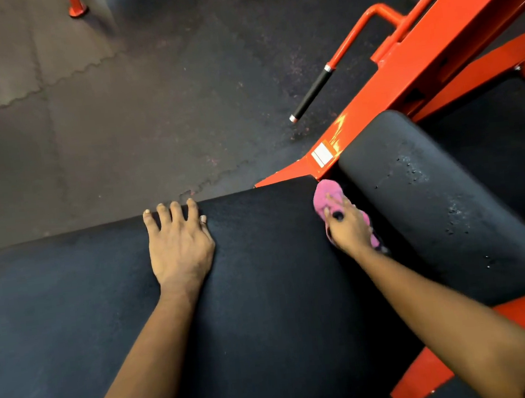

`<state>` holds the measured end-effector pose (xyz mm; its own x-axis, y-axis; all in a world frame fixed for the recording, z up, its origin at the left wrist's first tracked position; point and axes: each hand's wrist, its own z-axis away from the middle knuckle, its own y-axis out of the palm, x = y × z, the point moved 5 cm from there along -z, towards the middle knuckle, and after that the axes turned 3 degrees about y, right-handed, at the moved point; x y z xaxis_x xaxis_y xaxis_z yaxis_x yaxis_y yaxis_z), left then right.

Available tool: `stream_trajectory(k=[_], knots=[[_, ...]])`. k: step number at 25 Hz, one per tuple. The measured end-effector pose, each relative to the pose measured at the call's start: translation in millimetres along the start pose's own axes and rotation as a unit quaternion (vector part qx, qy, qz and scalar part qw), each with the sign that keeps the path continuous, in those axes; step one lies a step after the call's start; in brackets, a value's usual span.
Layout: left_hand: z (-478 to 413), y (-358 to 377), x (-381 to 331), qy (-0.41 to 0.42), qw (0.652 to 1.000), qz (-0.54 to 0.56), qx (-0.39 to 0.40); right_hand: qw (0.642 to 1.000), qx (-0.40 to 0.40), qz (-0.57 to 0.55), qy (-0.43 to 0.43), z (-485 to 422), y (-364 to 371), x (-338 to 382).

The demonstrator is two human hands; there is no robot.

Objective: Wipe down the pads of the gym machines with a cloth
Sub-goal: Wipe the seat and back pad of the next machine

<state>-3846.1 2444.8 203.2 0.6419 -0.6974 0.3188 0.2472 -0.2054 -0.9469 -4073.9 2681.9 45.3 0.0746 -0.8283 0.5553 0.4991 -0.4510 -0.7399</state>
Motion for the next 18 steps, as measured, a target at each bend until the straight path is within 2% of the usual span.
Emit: stream_trajectory(k=[2,4,6,8,10,12,13,15,18], knots=[[-0.2,1.0,-0.2,0.0,1.0,0.004,-0.003,0.997,0.012,-0.034,0.069,-36.5,-3.2,34.3],[-0.4,1.6,-0.6,0.001,1.0,0.005,-0.002,0.997,0.012,-0.018,0.068,-61.6,2.2,78.3],[-1.0,2.6,-0.7,0.0,1.0,0.0,-0.001,0.999,0.004,0.017,-0.045,-49.2,23.8,123.5],[-0.9,1.2,-0.4,-0.003,1.0,0.003,0.002,0.984,0.014,-0.001,-0.176,-10.6,47.3,140.1],[-0.8,1.0,-0.4,-0.003,1.0,0.001,0.005,0.962,0.02,-0.042,-0.268,32.6,48.5,113.3],[-0.8,1.5,0.4,-0.006,1.0,0.001,0.004,0.949,0.023,-0.044,-0.312,58.6,37.0,61.4],[-1.0,1.4,0.2,-0.006,1.0,0.003,0.003,0.951,0.014,-0.035,-0.308,58.0,31.3,33.5],[0.4,1.2,-0.5,-0.005,1.0,0.005,0.001,0.972,-0.005,-0.004,-0.234,28.3,19.0,-1.3],[-0.8,1.2,-0.5,-0.004,1.0,0.005,0.0,0.999,0.0,-0.03,-0.028,-27.5,2.4,26.9]])
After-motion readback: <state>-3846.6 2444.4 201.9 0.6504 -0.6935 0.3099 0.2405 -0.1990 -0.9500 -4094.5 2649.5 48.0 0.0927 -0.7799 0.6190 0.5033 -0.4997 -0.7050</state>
